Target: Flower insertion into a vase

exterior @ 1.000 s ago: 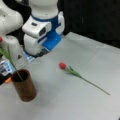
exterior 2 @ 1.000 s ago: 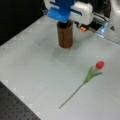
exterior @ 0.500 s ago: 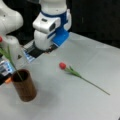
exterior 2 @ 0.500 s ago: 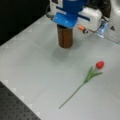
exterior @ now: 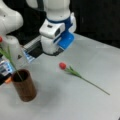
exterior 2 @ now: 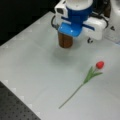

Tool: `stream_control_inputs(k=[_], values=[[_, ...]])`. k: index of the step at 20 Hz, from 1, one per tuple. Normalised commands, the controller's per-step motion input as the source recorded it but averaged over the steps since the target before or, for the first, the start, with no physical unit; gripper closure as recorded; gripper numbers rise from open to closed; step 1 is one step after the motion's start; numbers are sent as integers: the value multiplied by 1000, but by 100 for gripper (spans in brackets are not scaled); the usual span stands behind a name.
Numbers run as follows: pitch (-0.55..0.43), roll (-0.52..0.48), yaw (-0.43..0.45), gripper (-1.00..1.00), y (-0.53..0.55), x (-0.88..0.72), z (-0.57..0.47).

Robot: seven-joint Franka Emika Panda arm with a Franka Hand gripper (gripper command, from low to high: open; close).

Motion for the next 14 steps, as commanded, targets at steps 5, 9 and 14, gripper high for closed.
stream_control_inputs(k=[5, 9, 14], values=[[-141, 97, -150, -100, 342, 3, -379], [-104, 87, -98, -100, 224, -16, -332], [-118, 58, -57, -100, 160, -57, -323]])
